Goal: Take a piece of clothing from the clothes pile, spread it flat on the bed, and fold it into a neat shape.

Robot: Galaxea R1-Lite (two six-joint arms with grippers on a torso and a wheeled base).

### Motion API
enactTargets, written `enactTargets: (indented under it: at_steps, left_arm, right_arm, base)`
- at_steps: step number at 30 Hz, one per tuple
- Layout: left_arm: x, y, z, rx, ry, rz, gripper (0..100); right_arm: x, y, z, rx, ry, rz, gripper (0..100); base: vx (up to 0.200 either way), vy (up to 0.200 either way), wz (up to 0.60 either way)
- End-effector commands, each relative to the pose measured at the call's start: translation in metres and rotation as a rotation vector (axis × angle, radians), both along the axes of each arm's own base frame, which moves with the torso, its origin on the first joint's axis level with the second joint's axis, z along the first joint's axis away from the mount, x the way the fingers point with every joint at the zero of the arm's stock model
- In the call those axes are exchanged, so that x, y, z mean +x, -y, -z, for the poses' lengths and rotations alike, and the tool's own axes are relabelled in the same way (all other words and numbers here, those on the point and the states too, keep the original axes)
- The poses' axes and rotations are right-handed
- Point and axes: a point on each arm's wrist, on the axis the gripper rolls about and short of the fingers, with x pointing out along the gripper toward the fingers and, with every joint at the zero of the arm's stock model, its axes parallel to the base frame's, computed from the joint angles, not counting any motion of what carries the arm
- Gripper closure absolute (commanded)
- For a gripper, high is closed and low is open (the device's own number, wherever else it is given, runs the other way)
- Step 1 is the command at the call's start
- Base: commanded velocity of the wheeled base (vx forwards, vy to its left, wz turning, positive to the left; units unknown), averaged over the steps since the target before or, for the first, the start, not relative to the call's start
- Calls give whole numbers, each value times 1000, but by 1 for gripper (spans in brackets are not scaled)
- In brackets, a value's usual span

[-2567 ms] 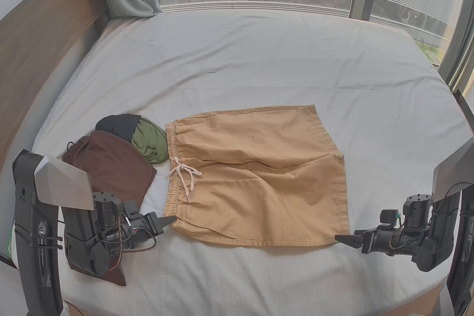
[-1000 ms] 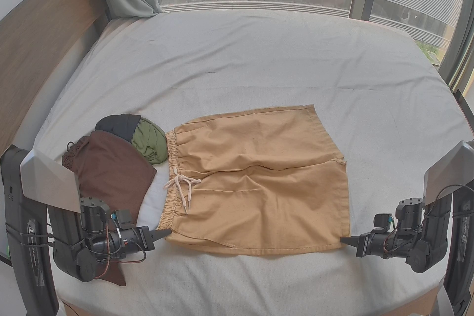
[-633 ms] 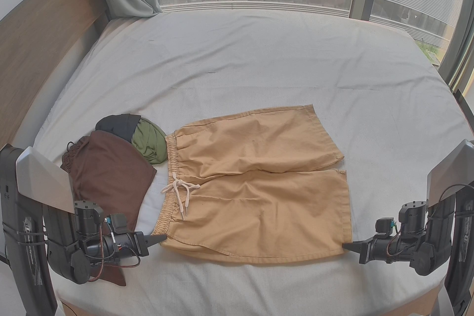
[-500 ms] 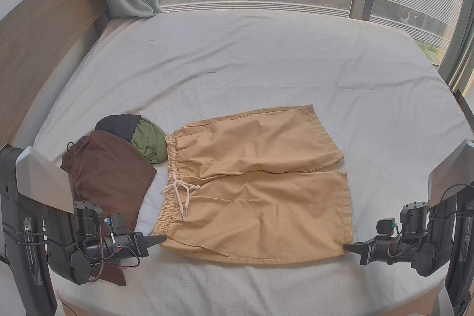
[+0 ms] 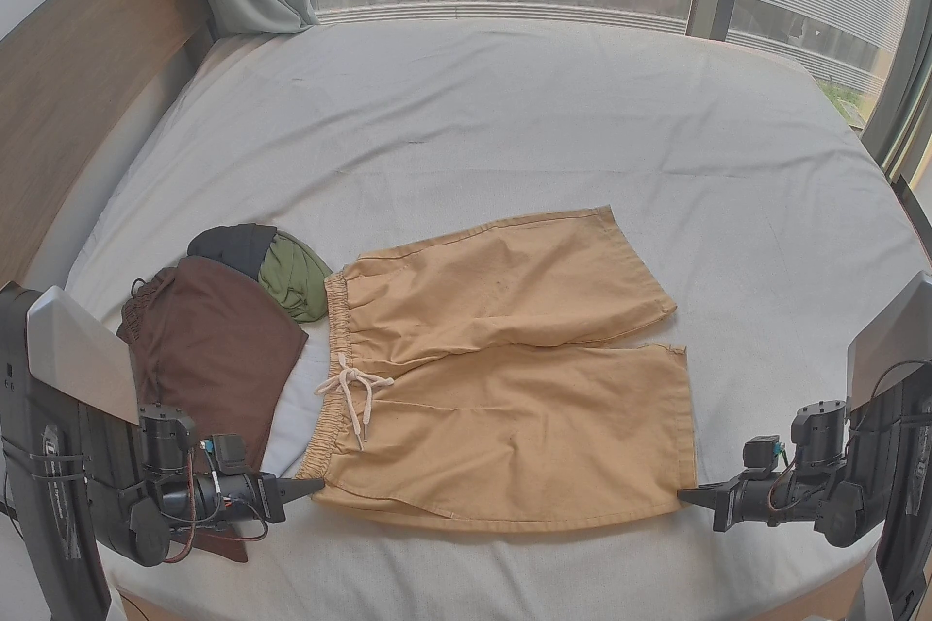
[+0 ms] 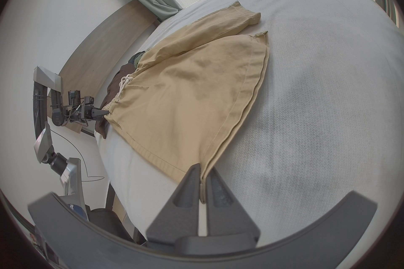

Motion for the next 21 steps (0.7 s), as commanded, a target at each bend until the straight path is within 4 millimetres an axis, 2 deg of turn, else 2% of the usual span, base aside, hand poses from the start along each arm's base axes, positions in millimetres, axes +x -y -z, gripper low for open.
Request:
enactTargets:
  at_steps: [1,14,21]
  left_arm:
    - [-6,-3,0,7,-11,6,100]
    - [-31,-14,1,17,5,124,100]
    - [-33,-18,4,28,16,144,100]
  right_arm:
    - [-5,0,0,-3,-16,-4,100]
    - [-8,6,3,-22,-15,-74,100]
    - [-15,13,-1,-42,-16,-137,100]
  base:
    - [0,0,0]
    - [0,0,0]
    - [0,0,0]
